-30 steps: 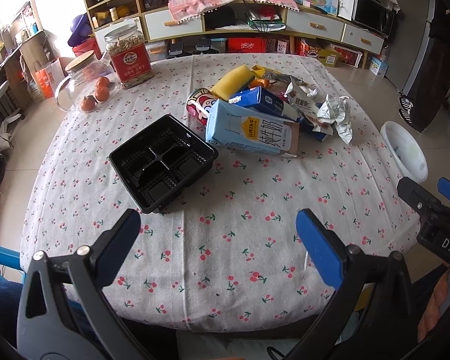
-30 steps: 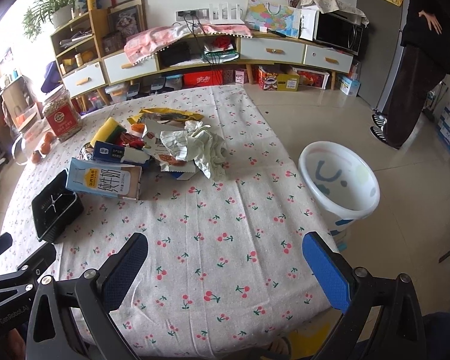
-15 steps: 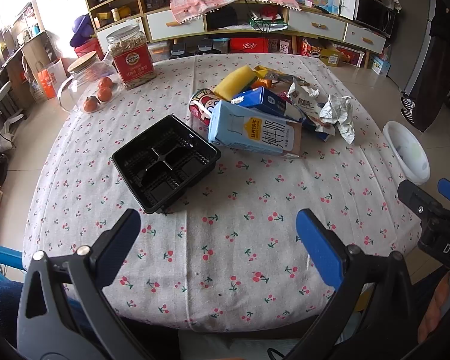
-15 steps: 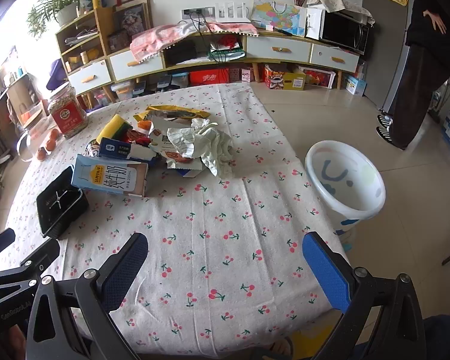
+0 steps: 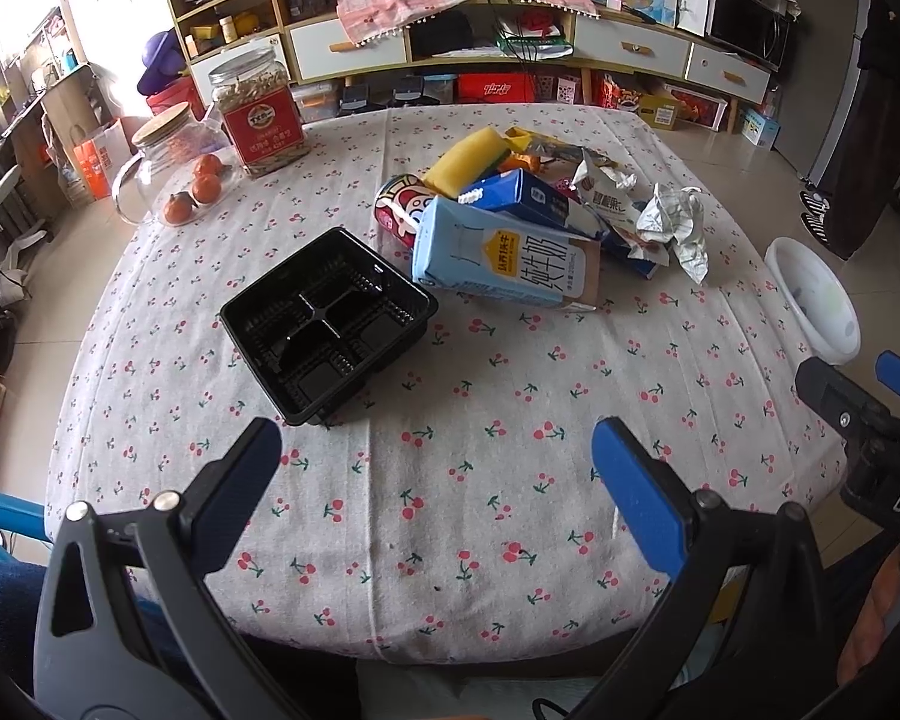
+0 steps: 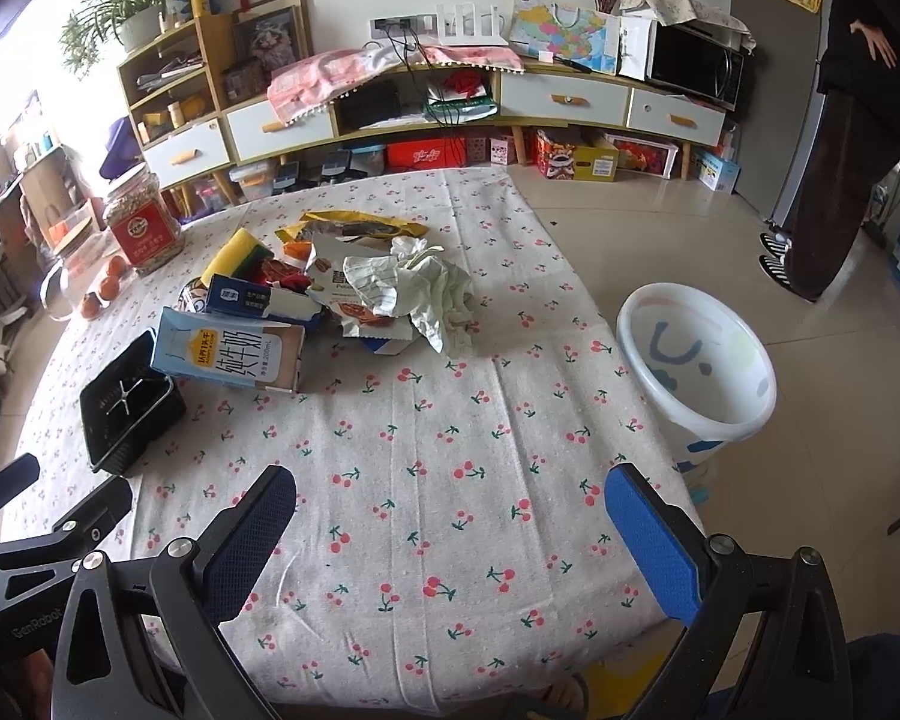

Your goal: Collect trash

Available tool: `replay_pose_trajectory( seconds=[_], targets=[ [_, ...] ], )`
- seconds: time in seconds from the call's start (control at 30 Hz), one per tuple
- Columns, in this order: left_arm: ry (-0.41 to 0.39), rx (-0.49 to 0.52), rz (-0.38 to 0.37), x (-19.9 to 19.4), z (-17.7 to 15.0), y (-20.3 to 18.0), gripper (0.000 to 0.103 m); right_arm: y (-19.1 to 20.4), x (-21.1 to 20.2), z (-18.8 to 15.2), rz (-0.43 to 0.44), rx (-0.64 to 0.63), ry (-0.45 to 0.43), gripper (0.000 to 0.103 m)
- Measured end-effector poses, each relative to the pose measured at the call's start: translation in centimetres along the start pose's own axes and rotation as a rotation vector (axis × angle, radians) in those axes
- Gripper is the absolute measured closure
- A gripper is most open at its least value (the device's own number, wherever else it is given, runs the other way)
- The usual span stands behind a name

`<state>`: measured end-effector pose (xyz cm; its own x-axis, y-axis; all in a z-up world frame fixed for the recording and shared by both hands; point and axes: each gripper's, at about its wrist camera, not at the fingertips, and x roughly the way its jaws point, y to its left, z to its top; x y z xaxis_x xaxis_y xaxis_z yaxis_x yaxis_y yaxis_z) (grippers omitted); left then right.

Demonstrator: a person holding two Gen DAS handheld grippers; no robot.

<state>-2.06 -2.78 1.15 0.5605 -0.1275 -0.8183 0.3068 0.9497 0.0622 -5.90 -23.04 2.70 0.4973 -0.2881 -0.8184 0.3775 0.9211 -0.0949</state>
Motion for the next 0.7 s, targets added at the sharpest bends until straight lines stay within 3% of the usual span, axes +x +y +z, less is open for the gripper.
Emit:
replay_pose_trajectory(
  seconds=[0.7],
  targets=[
    [0.039,-0.017,0.015,0.2,0.7,0.9,0.000,1.1,0.4,0.9,0.006,-0.067,0.029,0.000]
  ],
)
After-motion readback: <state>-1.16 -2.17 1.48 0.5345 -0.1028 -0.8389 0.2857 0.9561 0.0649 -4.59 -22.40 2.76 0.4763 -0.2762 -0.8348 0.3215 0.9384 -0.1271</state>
